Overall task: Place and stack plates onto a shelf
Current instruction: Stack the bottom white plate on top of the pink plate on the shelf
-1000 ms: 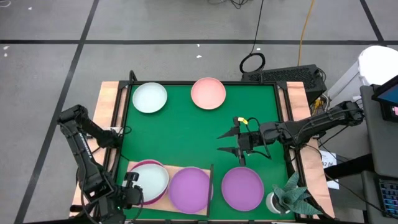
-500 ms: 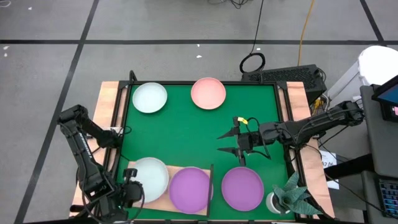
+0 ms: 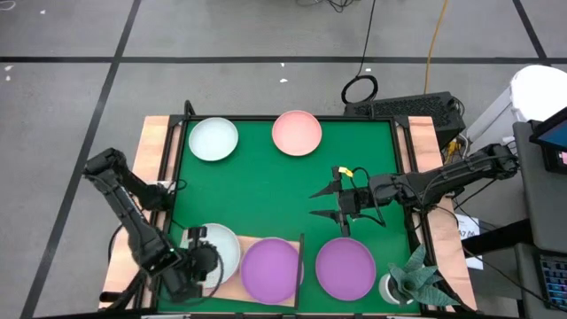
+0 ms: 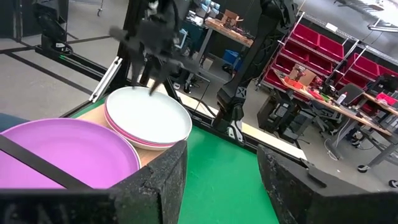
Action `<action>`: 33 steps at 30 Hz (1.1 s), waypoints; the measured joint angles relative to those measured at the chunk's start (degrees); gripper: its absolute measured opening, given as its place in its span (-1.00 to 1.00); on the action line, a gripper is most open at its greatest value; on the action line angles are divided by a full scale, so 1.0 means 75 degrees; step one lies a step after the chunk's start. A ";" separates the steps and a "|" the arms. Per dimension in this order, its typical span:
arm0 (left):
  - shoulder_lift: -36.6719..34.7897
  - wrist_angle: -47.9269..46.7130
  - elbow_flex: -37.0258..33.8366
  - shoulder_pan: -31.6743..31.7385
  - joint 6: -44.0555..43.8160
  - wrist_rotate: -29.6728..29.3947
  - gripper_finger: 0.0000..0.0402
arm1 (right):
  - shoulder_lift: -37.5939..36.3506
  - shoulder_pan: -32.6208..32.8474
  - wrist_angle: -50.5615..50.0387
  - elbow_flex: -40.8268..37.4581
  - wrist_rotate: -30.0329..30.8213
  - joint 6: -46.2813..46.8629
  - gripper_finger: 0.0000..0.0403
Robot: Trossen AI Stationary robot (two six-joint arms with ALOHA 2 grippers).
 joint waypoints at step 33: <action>-0.0006 0.2352 -0.1946 -0.0403 -0.0790 0.1517 -0.67 | -0.0003 -0.0003 -0.0231 0.0000 -0.0002 0.0009 -0.13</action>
